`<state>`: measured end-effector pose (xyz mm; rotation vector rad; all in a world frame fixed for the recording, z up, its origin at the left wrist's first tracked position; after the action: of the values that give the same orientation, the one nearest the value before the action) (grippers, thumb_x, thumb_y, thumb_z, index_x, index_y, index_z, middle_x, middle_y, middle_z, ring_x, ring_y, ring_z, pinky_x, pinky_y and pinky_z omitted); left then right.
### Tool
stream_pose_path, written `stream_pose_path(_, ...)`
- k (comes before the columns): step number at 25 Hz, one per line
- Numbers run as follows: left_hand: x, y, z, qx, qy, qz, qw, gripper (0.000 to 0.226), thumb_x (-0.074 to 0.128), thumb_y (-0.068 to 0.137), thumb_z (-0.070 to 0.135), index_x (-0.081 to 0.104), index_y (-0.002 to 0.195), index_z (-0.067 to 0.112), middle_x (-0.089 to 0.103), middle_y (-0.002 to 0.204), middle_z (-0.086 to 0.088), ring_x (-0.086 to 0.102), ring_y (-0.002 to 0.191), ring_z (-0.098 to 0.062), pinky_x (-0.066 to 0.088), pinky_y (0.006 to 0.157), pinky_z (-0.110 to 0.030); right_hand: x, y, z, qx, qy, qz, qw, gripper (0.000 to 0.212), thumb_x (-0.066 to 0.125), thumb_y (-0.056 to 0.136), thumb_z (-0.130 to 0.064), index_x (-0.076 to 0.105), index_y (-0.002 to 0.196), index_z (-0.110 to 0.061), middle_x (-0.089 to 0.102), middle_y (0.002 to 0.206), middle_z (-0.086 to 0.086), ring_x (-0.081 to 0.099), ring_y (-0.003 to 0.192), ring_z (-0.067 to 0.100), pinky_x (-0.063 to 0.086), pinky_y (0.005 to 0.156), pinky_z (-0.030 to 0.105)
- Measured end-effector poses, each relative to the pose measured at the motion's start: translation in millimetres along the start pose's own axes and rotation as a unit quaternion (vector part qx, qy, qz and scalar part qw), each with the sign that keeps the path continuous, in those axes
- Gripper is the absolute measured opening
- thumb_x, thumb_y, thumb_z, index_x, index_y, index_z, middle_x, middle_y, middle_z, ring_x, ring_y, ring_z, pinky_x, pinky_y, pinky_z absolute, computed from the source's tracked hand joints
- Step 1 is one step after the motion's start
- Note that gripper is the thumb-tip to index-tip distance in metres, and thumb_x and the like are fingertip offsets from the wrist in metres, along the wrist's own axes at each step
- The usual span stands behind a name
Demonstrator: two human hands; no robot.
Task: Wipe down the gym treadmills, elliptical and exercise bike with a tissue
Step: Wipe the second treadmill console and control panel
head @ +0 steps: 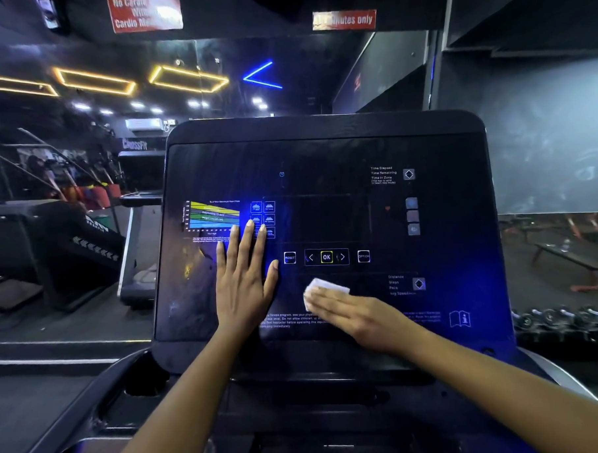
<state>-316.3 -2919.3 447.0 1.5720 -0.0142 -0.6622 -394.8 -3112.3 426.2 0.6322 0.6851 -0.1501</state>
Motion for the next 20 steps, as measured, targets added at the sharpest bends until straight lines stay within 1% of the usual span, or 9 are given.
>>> stream_pose_path(2, -1, 0, 1, 0.001, -0.004, 0.003, 1.000, 0.058, 0.035, 0.095, 0.039, 0.036, 0.146, 0.011, 0.030, 0.154, -0.008, 0.018, 0.144, -0.026, 0.007, 0.118, -0.043, -9, -7, 12, 0.015, 0.009, 0.015, 1.000, 0.045, 0.019, 0.100, -0.001, 0.055, 0.127, 0.000, 0.051, 0.136, 0.011, 0.045, 0.129, 0.020, 0.035, 0.108, 0.029)
stream_pose_path(4, -1, 0, 1, 0.002, -0.005, 0.003, 1.000, 0.058, 0.035, 0.095, 0.039, 0.036, 0.146, 0.011, 0.030, 0.154, -0.008, 0.019, 0.144, -0.026, 0.007, 0.117, -0.043, -22, -1, 48, 0.121, 0.021, 0.053, 0.991, 0.046, 0.020, 0.097, 0.005, 0.056, 0.126, 0.001, 0.052, 0.134, 0.014, 0.046, 0.128, 0.024, 0.035, 0.107, 0.033)
stream_pose_path(6, 0, -1, 1, 0.002, -0.006, 0.004, 1.000, 0.058, 0.034, 0.096, 0.039, 0.036, 0.146, 0.011, 0.030, 0.154, -0.008, 0.019, 0.144, -0.027, 0.008, 0.117, -0.044, -31, 5, 83, 0.257, 0.027, 0.080, 0.963, 0.049, 0.036, 0.085, 0.018, 0.053, 0.128, 0.003, 0.052, 0.134, 0.016, 0.046, 0.128, 0.029, 0.032, 0.109, 0.036)
stream_pose_path(8, 0, -1, 1, 0.001, -0.008, 0.004, 1.000, 0.058, 0.034, 0.096, 0.039, 0.035, 0.146, 0.011, 0.030, 0.154, -0.008, 0.018, 0.144, -0.027, 0.008, 0.118, -0.044, -25, 9, 82, 0.307, 0.033, 0.079, 0.948, 0.051, 0.037, 0.082, 0.019, 0.053, 0.128, 0.004, 0.052, 0.133, 0.017, 0.046, 0.127, 0.031, 0.026, 0.112, 0.035)
stream_pose_path(10, -1, -1, 0, 0.001, -0.009, 0.002, 1.000, 0.057, 0.035, 0.096, 0.039, 0.035, 0.146, 0.011, 0.030, 0.154, -0.008, 0.019, 0.144, -0.027, 0.007, 0.117, -0.043, -12, 7, 48, 0.287, 0.046, 0.062, 0.955, 0.052, 0.027, 0.084, 0.011, 0.052, 0.128, 0.004, 0.051, 0.135, 0.017, 0.044, 0.129, 0.029, 0.022, 0.114, 0.030)
stream_pose_path(12, -1, -3, 1, 0.003, -0.009, 0.003, 1.000, 0.057, 0.035, 0.096, 0.038, 0.036, 0.146, 0.010, 0.032, 0.153, -0.009, 0.020, 0.143, -0.028, 0.006, 0.117, -0.043, 1, -6, 5, 0.218, 0.069, 0.041, 0.973, 0.053, 0.024, 0.086, 0.010, 0.052, 0.129, 0.002, 0.048, 0.137, 0.014, 0.039, 0.132, 0.023, 0.022, 0.114, 0.026)
stream_pose_path(16, 0, -19, 7, 0.029, -0.015, -0.011, 0.999, 0.057, 0.035, 0.095, 0.038, 0.036, 0.145, 0.011, 0.032, 0.153, -0.009, 0.019, 0.143, -0.027, 0.005, 0.117, -0.042, 9, -41, -45, 0.112, 0.097, 0.015, 0.989, 0.053, 0.012, 0.094, 0.006, 0.051, 0.130, 0.001, 0.047, 0.139, 0.012, 0.036, 0.134, 0.021, 0.035, 0.108, 0.030)
stream_pose_path(18, 1, -31, 12, 0.037, -0.011, -0.021, 0.999, 0.058, 0.035, 0.095, 0.038, 0.036, 0.146, 0.012, 0.029, 0.154, -0.008, 0.018, 0.144, -0.027, 0.005, 0.118, -0.043, 1, -40, -37, 0.105, 0.108, 0.028, 0.988, 0.051, 0.015, 0.094, 0.006, 0.052, 0.128, 0.002, 0.049, 0.137, 0.012, 0.038, 0.133, 0.022, 0.037, 0.107, 0.033)
stream_pose_path(20, 0, -37, 13, 0.040, -0.009, -0.025, 0.999, 0.058, 0.035, 0.095, 0.038, 0.036, 0.146, 0.012, 0.028, 0.154, -0.008, 0.018, 0.144, -0.027, 0.006, 0.118, -0.044, -7, -19, -13, 0.158, 0.119, 0.048, 0.979, 0.046, 0.023, 0.093, 0.008, 0.053, 0.128, 0.002, 0.050, 0.136, 0.013, 0.041, 0.131, 0.025, 0.034, 0.109, 0.033)
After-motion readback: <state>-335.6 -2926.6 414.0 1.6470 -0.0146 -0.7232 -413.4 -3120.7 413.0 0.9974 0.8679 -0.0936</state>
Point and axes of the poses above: each hand's wrist, its own y-axis towards the middle knuckle, its own x-axis out of the palm, z = x × y, the point moved 3 cm from there along y, towards the middle knuckle
